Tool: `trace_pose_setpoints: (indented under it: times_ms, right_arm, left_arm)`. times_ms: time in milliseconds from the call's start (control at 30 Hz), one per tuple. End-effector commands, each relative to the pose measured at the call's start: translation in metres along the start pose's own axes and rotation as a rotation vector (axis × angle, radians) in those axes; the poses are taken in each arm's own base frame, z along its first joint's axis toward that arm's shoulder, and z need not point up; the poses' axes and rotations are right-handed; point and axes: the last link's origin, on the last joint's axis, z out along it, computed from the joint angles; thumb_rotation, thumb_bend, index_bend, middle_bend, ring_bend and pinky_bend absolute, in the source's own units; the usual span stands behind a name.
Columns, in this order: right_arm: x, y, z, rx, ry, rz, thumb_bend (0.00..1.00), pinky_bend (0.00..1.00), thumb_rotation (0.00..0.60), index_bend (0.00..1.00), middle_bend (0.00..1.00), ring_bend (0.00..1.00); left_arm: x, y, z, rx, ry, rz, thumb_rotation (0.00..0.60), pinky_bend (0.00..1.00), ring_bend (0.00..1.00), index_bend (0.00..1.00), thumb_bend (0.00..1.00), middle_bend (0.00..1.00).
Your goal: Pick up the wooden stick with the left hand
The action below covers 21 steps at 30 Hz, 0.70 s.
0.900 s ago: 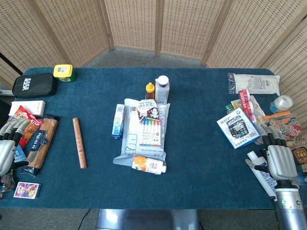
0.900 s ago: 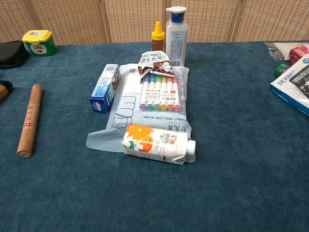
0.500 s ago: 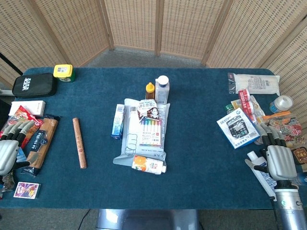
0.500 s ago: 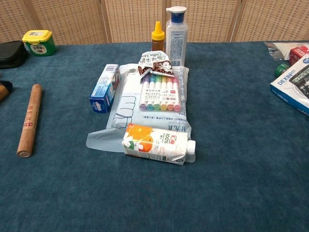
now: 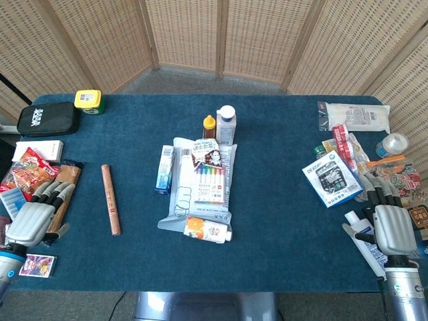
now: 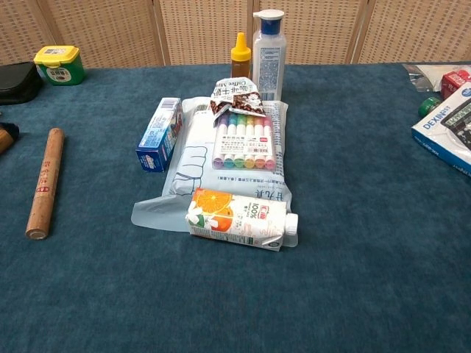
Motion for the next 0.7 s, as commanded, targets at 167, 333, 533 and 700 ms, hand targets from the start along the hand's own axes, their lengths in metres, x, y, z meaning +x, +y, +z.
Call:
trace_pose_setpoints:
  times_ms: [167, 333, 533, 700]
  right_arm:
    - [0.0, 0.004, -0.003, -0.013, -0.001, 0.007, 0.0, 0.0, 0.6, 0.0, 0.0, 0.0]
    - [0.002, 0.008, -0.007, -0.019, 0.006, 0.016, 0.0, 0.0, 0.6, 0.0, 0.0, 0.0]
    - [0.007, 0.015, -0.013, -0.039, 0.02, 0.028, 0.0, 0.0, 0.6, 0.0, 0.0, 0.0]
    - [0.009, 0.02, -0.018, -0.052, 0.027, 0.041, 0.0, 0.0, 0.6, 0.0, 0.0, 0.0]
  left_arm:
    - [-0.028, 0.018, 0.011, -0.074, -0.001, 0.082, 0.6, 0.0, 0.0, 0.0, 0.34, 0.0]
    - [-0.038, 0.03, 0.019, -0.106, -0.012, 0.108, 0.6, 0.0, 0.0, 0.0, 0.34, 0.0]
    - [-0.049, 0.04, 0.032, -0.13, -0.038, 0.149, 0.6, 0.0, 0.0, 0.0, 0.34, 0.0]
    - [-0.054, 0.047, 0.042, -0.143, -0.036, 0.159, 0.6, 0.0, 0.0, 0.0, 0.34, 0.0]
